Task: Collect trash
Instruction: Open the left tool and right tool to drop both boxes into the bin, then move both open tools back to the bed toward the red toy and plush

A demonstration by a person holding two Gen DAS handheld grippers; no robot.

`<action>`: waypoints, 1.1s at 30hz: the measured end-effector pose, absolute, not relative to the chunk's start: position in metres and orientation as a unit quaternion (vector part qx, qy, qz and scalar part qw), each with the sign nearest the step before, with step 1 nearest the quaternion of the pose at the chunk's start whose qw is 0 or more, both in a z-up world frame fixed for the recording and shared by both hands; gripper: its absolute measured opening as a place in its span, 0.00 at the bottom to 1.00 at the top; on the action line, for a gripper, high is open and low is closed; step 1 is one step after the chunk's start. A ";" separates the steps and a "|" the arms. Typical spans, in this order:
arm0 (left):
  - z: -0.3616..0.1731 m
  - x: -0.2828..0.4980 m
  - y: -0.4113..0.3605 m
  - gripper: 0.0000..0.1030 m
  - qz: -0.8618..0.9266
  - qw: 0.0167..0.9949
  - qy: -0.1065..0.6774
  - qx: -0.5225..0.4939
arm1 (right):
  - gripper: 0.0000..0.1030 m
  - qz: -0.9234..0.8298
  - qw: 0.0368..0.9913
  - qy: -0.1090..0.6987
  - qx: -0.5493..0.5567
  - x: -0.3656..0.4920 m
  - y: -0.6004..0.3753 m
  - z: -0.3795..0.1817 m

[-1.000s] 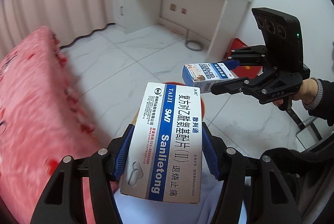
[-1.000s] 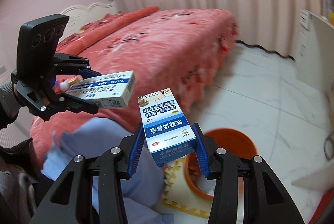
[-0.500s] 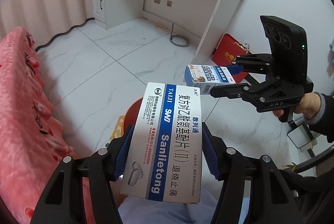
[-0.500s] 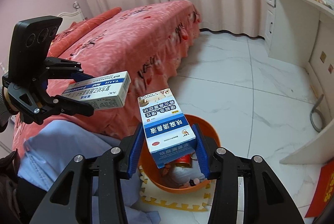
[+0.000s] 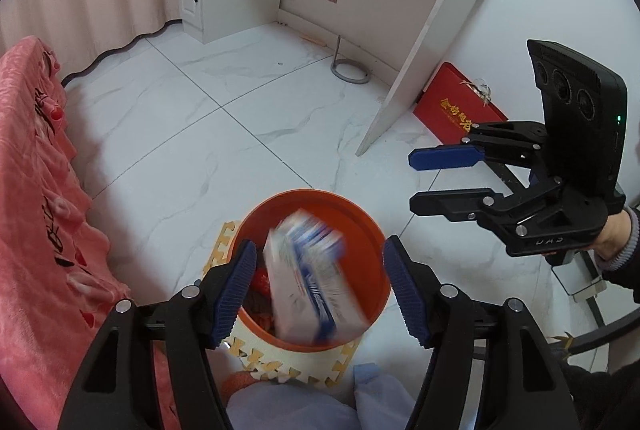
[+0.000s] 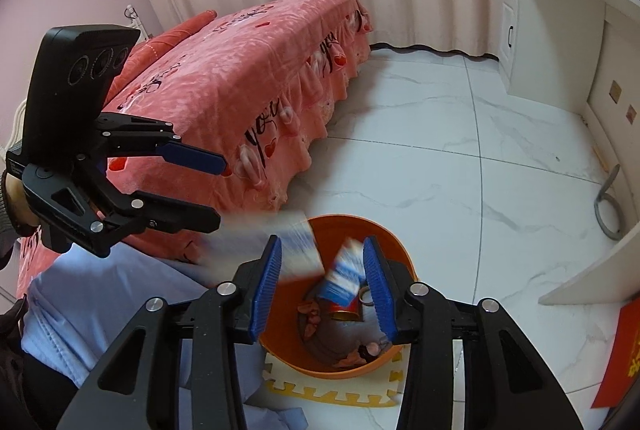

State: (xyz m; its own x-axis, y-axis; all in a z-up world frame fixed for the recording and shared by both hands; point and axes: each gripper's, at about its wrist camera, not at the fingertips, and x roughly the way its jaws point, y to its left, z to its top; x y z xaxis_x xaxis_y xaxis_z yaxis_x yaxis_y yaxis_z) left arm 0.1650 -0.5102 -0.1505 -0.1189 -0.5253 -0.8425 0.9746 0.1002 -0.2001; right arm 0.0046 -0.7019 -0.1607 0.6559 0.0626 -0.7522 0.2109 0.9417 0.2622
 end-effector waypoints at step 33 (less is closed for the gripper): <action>-0.112 0.171 -0.422 0.72 -0.555 0.677 0.414 0.249 | 0.34 0.023 0.909 0.397 0.124 0.036 -0.621 -0.108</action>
State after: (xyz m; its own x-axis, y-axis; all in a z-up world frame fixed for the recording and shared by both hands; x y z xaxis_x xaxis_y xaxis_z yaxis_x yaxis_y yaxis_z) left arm 0.1707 -0.4220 -0.1119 0.0405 -0.5450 -0.8375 0.9580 0.2594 -0.1224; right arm 0.0355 -0.6212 -0.1083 0.6840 0.1400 -0.7159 0.0569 0.9682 0.2437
